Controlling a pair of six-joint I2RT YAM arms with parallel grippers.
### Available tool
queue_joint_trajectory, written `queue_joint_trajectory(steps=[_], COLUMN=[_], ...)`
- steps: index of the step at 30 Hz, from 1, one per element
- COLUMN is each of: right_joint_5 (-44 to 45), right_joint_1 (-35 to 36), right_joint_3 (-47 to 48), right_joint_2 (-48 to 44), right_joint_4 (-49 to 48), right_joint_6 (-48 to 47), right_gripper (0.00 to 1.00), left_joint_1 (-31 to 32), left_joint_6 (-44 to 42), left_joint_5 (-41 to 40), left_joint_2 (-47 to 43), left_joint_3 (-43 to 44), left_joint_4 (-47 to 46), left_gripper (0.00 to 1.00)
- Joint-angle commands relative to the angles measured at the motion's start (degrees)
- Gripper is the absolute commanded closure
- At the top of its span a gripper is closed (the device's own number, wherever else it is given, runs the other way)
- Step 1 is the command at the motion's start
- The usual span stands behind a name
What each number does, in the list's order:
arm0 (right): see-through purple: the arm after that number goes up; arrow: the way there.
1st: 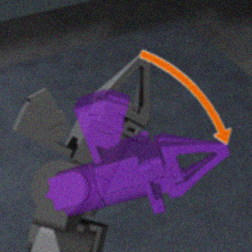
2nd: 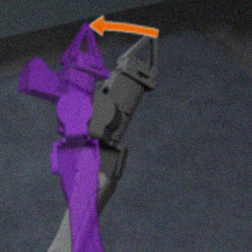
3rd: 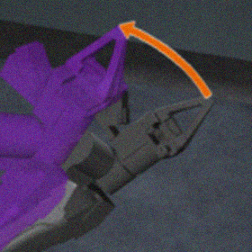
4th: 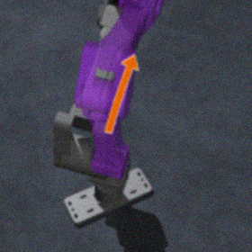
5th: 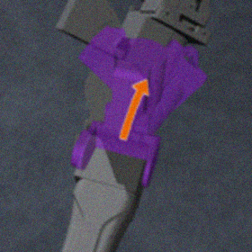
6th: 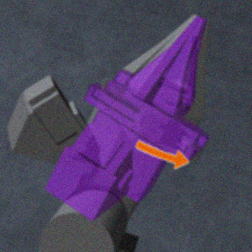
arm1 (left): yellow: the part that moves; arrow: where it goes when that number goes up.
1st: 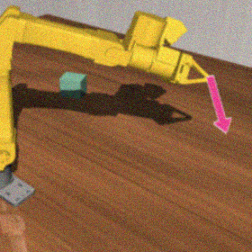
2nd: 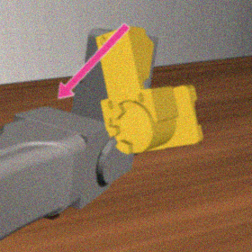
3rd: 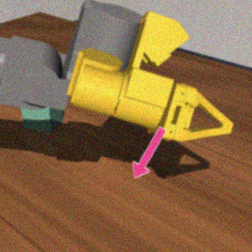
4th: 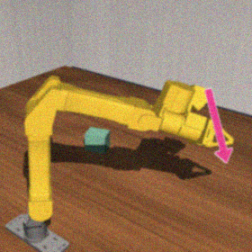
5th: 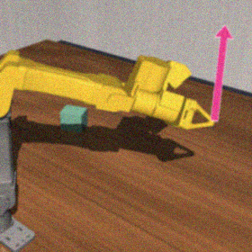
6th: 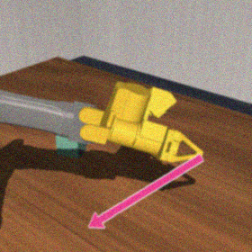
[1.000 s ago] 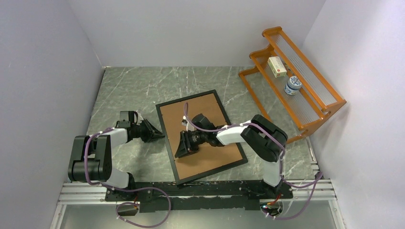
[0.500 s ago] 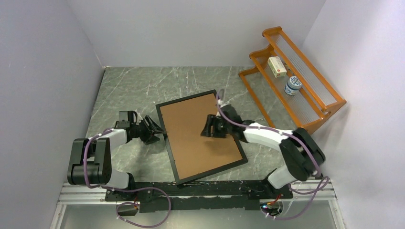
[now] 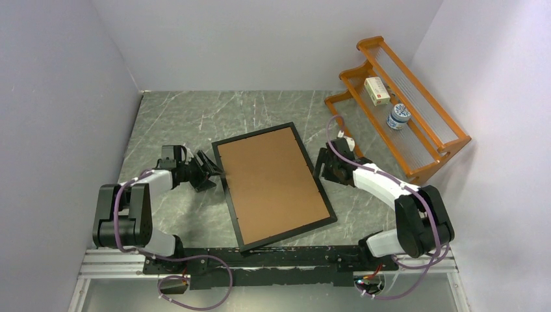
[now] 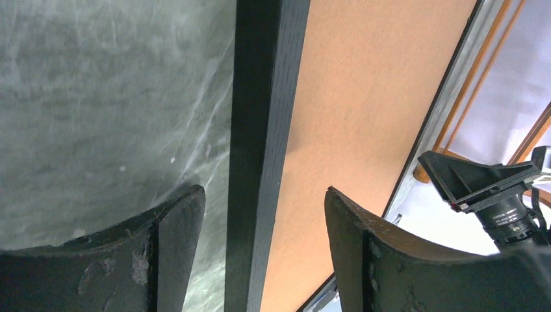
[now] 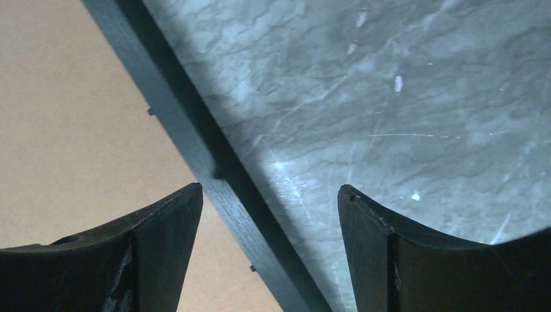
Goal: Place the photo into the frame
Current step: Adjust the photo frame at the center of the board.
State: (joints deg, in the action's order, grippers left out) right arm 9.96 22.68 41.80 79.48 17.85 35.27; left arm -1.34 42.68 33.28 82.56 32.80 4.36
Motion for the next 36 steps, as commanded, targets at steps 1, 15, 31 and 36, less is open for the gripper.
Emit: queue_joint_trajectory(steps=[1,15,31,36], right_joint_5=[-2.8,-30.6,-25.3,-9.2], right_joint_1=[-1.6,-1.8,14.3,17.5], right_joint_3=[-0.8,-8.7,-15.1,-12.3], right_joint_2=[-0.6,-2.7,-6.9,-15.1], right_joint_4=[0.5,-7.0,-13.8,-4.7], right_joint_6=[-2.1,-1.0,15.2,13.0], right_gripper=[0.20,0.22,0.25,0.22], left_joint_1=[0.1,3.6,9.3,8.8], left_joint_6=[1.0,3.4,0.0,-5.6], left_joint_5=[1.2,4.0,-4.6,-22.6], left_joint_2=[3.3,13.5,32.2,25.5], left_joint_3=[2.0,12.9,36.9,41.6], left_joint_4=[-3.3,-7.5,4.0,19.3], left_gripper=[0.28,0.30,0.31,0.24])
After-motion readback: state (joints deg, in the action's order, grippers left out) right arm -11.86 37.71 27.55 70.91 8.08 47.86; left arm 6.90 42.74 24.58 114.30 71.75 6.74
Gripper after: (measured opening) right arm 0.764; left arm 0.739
